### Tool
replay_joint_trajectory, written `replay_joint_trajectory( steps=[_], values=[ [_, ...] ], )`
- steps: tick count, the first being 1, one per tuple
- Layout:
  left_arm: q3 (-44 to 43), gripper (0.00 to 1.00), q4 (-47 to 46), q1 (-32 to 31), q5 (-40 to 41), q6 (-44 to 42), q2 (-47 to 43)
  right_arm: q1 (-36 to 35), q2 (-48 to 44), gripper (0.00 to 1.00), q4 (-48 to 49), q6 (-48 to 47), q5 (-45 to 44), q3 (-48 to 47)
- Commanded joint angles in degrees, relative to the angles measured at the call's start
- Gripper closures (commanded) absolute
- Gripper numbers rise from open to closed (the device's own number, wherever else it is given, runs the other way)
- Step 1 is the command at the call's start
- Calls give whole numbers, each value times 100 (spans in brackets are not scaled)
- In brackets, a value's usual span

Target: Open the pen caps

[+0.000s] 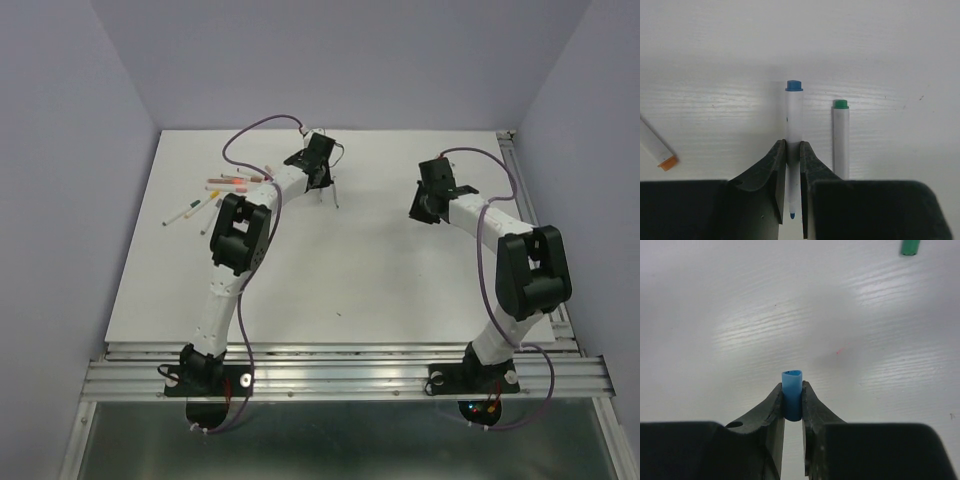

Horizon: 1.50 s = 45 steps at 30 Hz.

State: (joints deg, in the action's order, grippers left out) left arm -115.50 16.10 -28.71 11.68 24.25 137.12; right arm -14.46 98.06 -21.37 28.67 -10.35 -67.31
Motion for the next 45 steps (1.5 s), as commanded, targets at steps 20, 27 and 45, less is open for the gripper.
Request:
replay_joint_trajectory(
  steps=[20, 27, 45],
  values=[
    [18, 65, 148, 50, -798, 98, -317, 531, 1654, 93, -719, -397, -758, -1944],
    [318, 51, 130, 58, -922, -26, -686, 742, 1830, 90, -720, -485, -758, -2067],
    [1933, 1, -1, 392, -18, 220, -2584, 989, 2138, 66, -1001, -467, -477, -2243]
  ],
)
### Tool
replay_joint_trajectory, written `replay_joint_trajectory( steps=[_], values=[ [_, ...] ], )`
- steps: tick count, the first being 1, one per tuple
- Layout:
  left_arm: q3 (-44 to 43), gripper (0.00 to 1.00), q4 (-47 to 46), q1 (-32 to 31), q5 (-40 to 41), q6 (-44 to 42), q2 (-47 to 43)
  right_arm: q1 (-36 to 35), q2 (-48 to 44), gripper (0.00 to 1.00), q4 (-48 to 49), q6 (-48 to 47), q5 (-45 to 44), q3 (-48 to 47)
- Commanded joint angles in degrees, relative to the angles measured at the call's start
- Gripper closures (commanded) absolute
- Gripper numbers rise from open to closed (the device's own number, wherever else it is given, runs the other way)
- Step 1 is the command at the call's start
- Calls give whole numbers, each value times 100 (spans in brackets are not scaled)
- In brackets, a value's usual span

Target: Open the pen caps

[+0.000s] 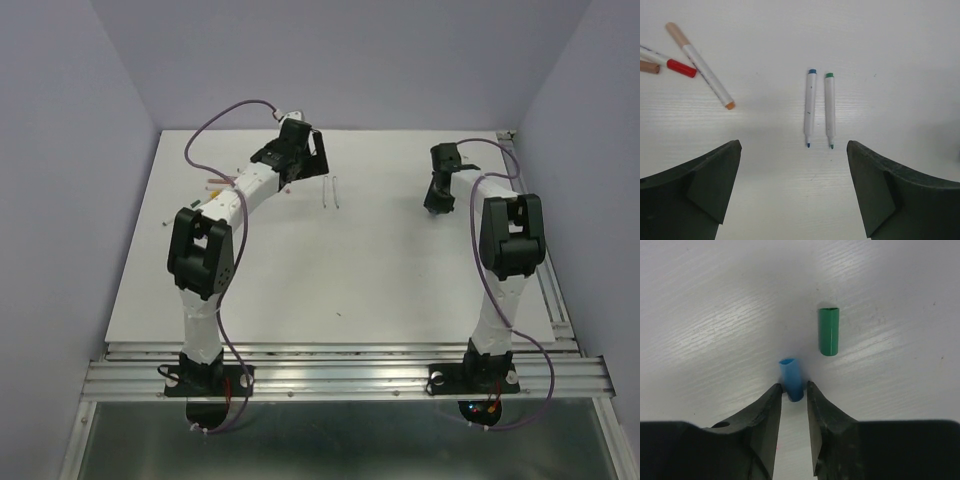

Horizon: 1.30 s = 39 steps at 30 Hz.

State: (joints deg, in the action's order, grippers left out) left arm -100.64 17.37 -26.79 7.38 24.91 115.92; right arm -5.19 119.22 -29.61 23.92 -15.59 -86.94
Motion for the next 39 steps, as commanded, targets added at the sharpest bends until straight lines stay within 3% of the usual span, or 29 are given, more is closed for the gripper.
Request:
replay_joint_trajectory(
  steps=[1, 2, 6, 11, 14, 15, 18, 24, 34, 39],
  values=[
    [553, 1, -146, 244, 440, 190, -613, 62, 14, 66, -212, 16, 30, -280],
    [659, 1, -163, 296, 440, 225, -666, 62, -4, 65, -212, 25, 30, -271],
    [1256, 1, -216, 621, 387, 409, -904, 71, -144, 44, -204, 60, 56, -184],
    [1880, 1, -233, 955, 510, 410, -1325, 62, -565, 35, -116, 16, 276, 9],
    [2355, 1, -452, 1228, 537, -106, -1728, 71, -908, 25, 16, -37, 592, 282],
    [2643, 1, -706, 1315, 450, -291, -1835, 71, -1179, 0, 138, -37, 741, 465],
    [3005, 1, -1050, 1754, 90, -890, -2047, 71, -1698, 0, 393, -2, 1188, 773],
    [2848, 1, -753, 2318, -97, -1303, -1599, 71, -2306, 0, 815, 16, 2042, 1433],
    [2497, 2, -568, 2791, -25, -1778, -1115, 71, -2377, 0, 772, -89, 2166, 1460],
    [2479, 7, -585, 2907, -131, -2016, -878, 62, -2342, 0, 737, -125, 2105, 1451]
  ],
)
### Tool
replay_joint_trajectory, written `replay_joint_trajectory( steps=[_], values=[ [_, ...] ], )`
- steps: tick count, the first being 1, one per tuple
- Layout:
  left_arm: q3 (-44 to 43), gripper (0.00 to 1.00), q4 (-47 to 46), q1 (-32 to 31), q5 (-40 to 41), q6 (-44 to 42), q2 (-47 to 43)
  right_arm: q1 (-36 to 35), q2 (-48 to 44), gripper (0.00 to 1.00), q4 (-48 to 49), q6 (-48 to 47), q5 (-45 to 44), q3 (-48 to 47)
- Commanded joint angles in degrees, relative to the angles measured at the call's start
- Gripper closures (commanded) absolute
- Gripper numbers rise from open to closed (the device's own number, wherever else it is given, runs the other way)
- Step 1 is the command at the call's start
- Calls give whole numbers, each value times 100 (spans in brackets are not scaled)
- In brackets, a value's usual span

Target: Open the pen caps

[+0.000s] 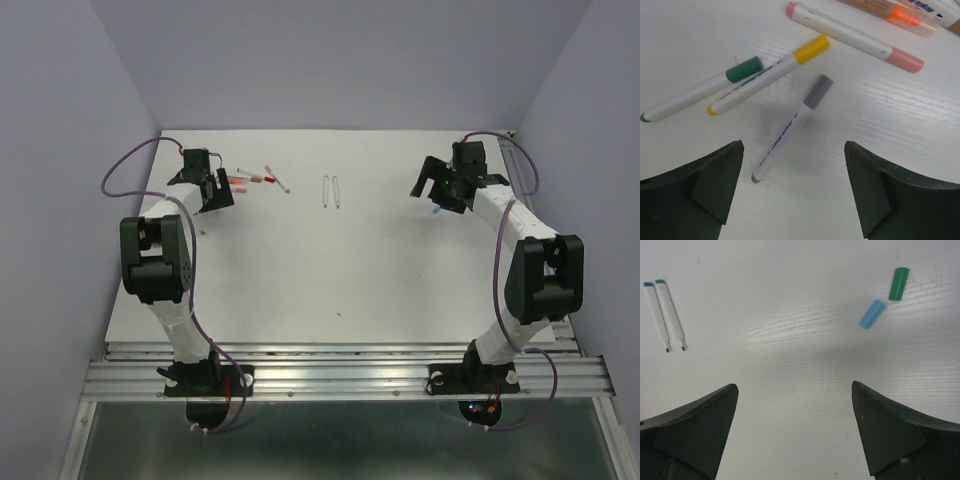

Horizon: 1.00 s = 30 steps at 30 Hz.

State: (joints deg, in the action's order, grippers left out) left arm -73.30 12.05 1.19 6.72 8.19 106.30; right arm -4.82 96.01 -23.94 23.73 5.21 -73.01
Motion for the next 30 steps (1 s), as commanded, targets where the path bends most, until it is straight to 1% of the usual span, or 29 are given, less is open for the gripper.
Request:
replay_joint_trajectory(
  steps=[1, 7, 9, 10, 13, 15, 16, 17, 20, 21, 22, 24, 25, 26, 28, 29, 30],
  values=[
    [-264, 7, -2, 109, -57, -370, 171, 34, -21, 0, 162, -105, -2, 68],
    [-290, 12, -28, 101, -127, -405, 409, 25, 67, 0, 83, -123, -82, 59],
    [-325, 12, -19, 118, -118, -406, 470, 34, 50, 0, 83, -123, -73, 68],
    [-343, 16, -10, 109, -136, -397, 488, 25, 41, 0, 83, -131, -82, 68],
    [-308, 20, -19, 118, -189, -388, 514, 25, -20, 0, 118, -131, -134, 112],
    [-221, 28, -45, 109, -241, -362, 488, 25, -29, 0, 118, -123, -143, 121],
    [-185, 37, -97, 109, -320, -362, 479, 34, -21, 0, 118, -123, -152, 121],
    [-159, 41, -115, 109, -390, -362, 488, 34, -21, 0, 109, -62, -161, 121],
    [-80, 50, -150, 109, -575, -326, 567, 34, -20, 0, 118, 44, -214, 173],
    [-19, 51, -168, 109, -628, -326, 576, 25, -47, 0, 109, 44, -205, 191],
    [34, 57, -177, 92, -637, -318, 567, 25, -56, 0, 101, 79, -222, 217],
    [131, 60, -212, 92, -646, -291, 532, 34, -82, 0, 92, 115, -266, 244],
    [245, 64, -273, 83, -820, -256, 497, 34, -108, 0, 92, 132, -275, 252],
    [307, 70, -317, 40, -865, -256, 436, 34, -135, 0, 92, 158, -275, 279],
    [482, 77, -414, -31, -918, -239, 365, 34, -187, 0, 100, 176, -249, 296],
    [527, 96, -440, -57, -918, -221, 339, 25, -257, 0, 100, 194, -240, 314],
    [597, 100, -441, -101, -866, -186, 304, 34, -301, 0, 118, 211, -231, 358]
  ],
)
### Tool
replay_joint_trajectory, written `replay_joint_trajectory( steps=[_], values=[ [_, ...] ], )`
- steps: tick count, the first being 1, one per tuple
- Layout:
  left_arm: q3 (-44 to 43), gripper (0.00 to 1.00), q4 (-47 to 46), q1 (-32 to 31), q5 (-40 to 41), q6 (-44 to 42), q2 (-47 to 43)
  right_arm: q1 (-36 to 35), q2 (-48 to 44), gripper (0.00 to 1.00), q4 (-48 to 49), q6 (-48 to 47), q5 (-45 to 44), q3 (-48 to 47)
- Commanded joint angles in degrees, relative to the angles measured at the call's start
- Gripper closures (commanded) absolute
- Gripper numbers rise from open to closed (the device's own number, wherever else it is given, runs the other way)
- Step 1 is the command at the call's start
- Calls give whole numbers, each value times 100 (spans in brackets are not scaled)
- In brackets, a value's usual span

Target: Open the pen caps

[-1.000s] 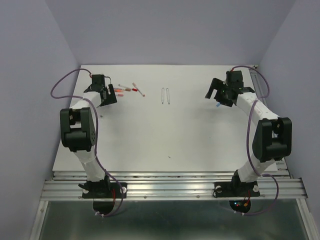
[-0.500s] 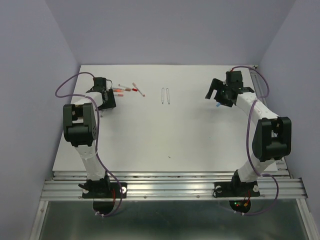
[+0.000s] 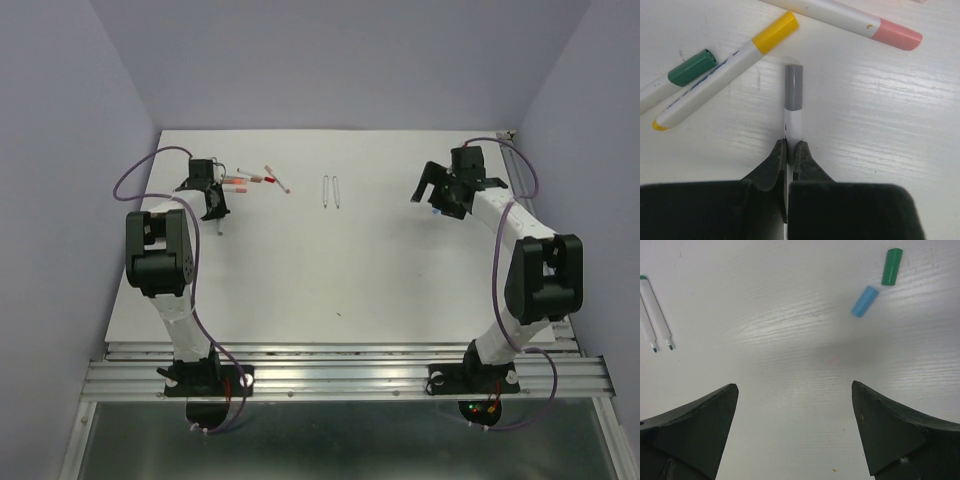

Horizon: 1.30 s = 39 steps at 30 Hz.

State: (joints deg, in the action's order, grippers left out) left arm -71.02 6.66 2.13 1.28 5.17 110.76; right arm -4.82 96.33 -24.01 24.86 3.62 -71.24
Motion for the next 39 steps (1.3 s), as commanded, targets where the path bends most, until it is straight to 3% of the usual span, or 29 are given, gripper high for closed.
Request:
replay_joint_trajectory(
  steps=[1, 3, 9, 16, 22, 28, 34, 39],
  values=[
    [413, 100, 82, -196, -356, 133, -151, 34, -378, 0, 133, 98, -63, 207],
    [545, 100, -15, -196, -418, 195, -317, 34, -518, 0, 125, 115, -63, 251],
    [1178, 100, -252, -977, -225, 659, -1457, 34, -1080, 0, 299, 98, 279, 532],
    [1126, 100, -366, -2330, -172, 968, -2831, -19, -1898, 0, 1740, 387, 2632, 1446],
    [1345, 100, -1472, -3655, -418, 1161, -3587, -493, -2733, 0, 2357, 467, 3206, 1833],
    [1293, 100, -1948, -4501, -444, 1583, -3474, -1451, -3015, 0, 2876, 590, 2469, 1886],
    [1188, 100, -2229, -4836, -285, 1855, -3131, -1654, -3086, 0, 3385, 985, 1485, 2035],
    [1301, 100, -2643, -4976, -532, 1988, -3060, -1724, -2910, 0, 3342, 1117, 1282, 1904]
  ],
)
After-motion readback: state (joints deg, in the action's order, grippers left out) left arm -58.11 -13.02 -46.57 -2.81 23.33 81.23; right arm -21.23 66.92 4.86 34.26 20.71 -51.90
